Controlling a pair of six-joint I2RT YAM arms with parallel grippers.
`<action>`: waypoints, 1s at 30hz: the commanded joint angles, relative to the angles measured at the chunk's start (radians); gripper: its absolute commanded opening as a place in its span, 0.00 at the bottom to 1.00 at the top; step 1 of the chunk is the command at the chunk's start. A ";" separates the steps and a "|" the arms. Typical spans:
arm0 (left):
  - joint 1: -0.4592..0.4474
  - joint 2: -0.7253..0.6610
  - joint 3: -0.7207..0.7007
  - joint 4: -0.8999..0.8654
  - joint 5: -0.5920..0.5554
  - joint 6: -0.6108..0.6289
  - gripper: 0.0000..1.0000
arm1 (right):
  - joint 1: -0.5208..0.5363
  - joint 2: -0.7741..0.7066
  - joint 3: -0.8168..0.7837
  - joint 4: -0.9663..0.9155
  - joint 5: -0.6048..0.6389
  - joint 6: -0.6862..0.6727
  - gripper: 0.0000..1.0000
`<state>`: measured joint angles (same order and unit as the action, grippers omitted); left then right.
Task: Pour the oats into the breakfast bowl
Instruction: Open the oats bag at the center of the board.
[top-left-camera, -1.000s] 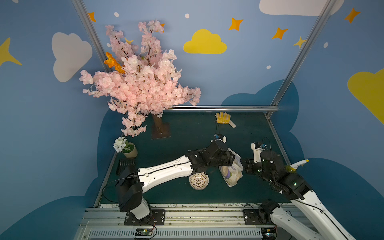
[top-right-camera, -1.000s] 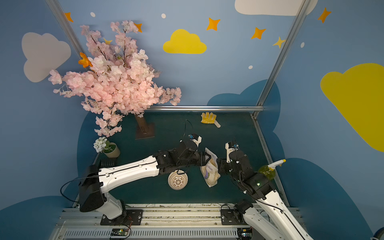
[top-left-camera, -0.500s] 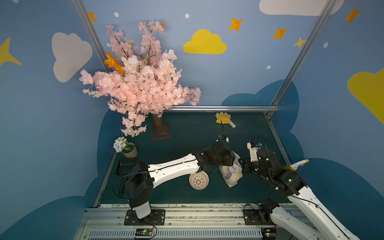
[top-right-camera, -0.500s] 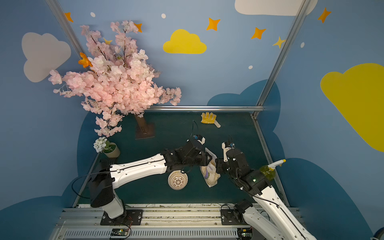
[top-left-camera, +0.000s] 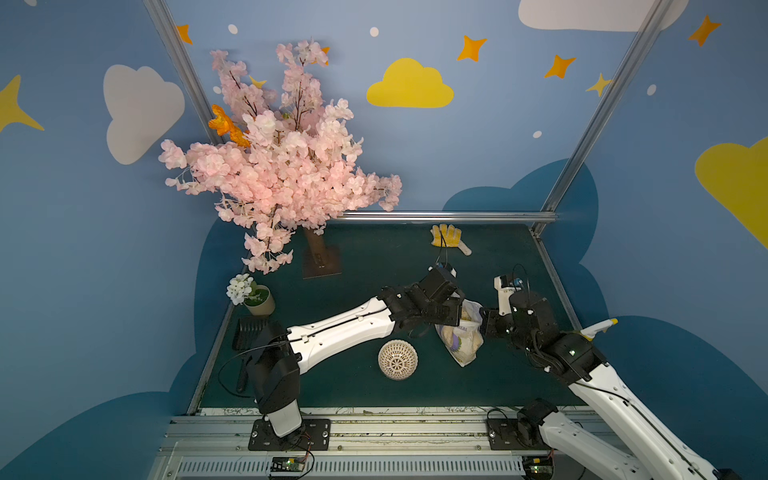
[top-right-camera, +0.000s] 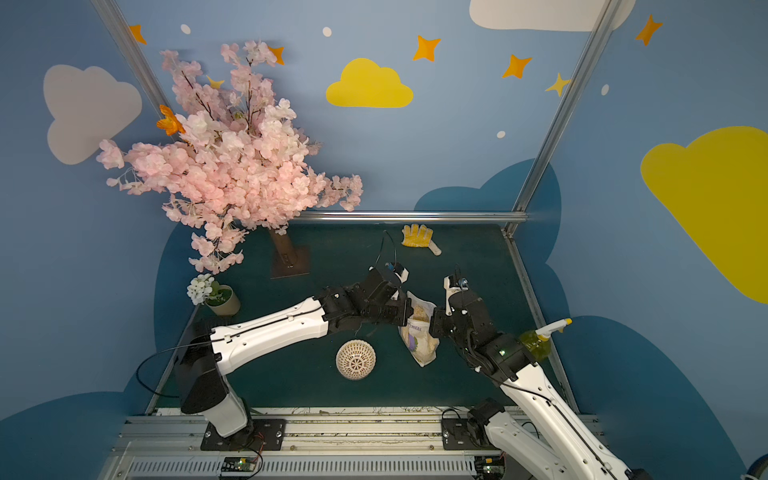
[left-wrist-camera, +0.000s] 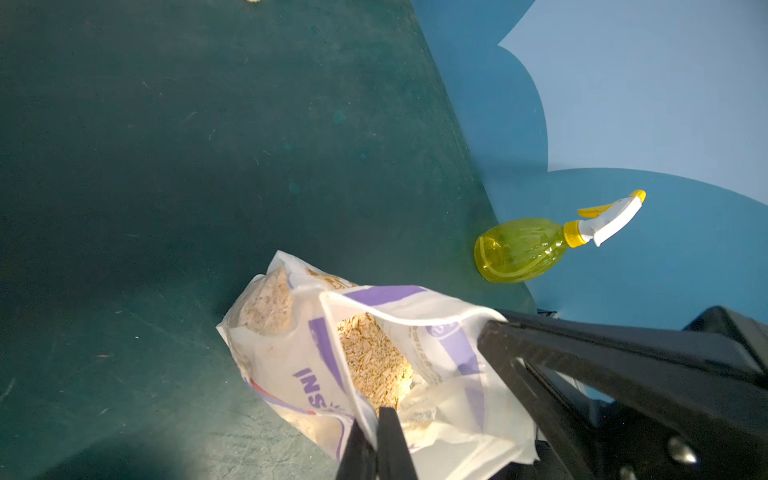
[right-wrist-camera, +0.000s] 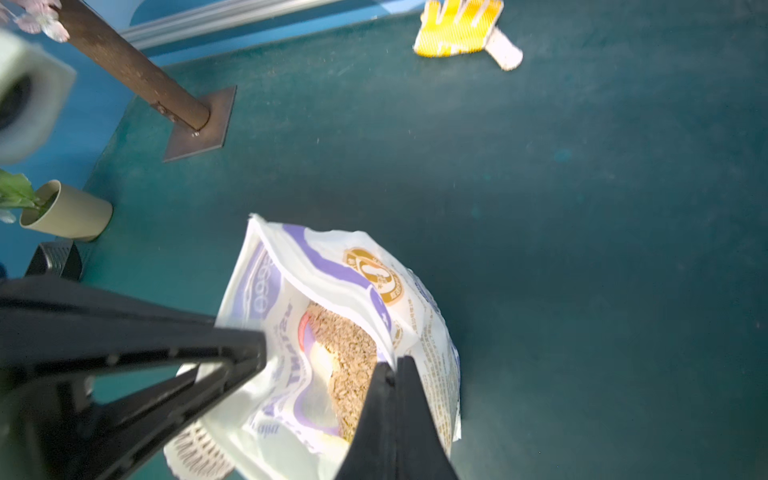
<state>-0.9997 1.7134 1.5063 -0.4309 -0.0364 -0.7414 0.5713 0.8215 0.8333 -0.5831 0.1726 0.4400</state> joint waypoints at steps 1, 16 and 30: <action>0.051 -0.059 0.068 -0.049 -0.049 0.079 0.03 | -0.040 0.066 0.052 0.111 0.107 -0.051 0.00; 0.154 0.083 0.138 -0.083 -0.048 0.059 0.03 | -0.093 0.312 0.074 0.320 -0.107 -0.064 0.00; 0.171 0.069 0.115 -0.081 -0.022 0.063 0.03 | 0.125 -0.069 -0.384 0.522 0.004 -0.006 0.95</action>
<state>-0.8356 1.8103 1.6119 -0.5156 -0.0551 -0.6952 0.6334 0.7956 0.5556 -0.1493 0.0963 0.4110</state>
